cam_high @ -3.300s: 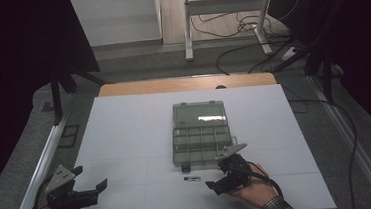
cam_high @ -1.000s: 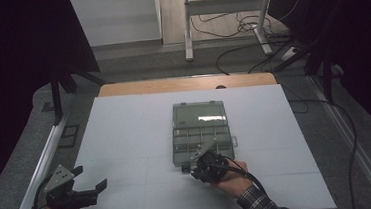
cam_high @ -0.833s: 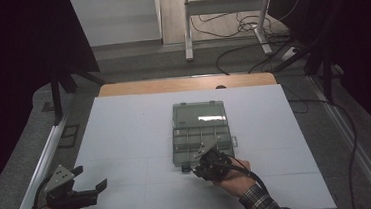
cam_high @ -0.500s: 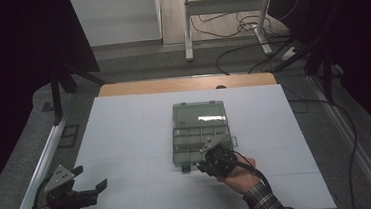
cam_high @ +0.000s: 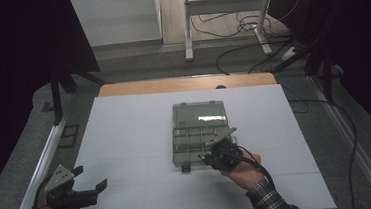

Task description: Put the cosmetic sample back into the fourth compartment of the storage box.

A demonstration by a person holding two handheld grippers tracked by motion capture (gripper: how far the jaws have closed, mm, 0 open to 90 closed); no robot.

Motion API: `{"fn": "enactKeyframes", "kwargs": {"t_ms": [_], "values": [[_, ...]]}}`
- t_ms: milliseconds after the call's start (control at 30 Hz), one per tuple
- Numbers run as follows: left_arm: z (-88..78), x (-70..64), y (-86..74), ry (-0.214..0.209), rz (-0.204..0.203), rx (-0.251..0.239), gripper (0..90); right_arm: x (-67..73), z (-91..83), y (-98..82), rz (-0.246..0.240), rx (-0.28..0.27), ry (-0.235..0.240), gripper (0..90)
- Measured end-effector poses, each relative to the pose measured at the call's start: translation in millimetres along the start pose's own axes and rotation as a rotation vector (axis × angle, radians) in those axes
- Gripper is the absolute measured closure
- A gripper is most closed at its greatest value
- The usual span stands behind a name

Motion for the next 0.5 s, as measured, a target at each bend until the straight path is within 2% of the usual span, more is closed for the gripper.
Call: {"fn": "enactKeyframes", "kwargs": {"t_ms": [500], "values": [[0.0, 0.1, 0.0, -0.001, -0.001, 0.0, 1.4, -23.4, -10.9, 1.1, 0.04, -0.025, -0.063, 80.1]]}}
Point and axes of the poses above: each handheld gripper's, and its own axes: z roughly forward along the jaws, y roughly out of its top, x roughly to its left, the point moved 9 cm from there along z, roughly forward along the jaws, and after that the axes turned 11 degrees about y, right-handed, at the moved point
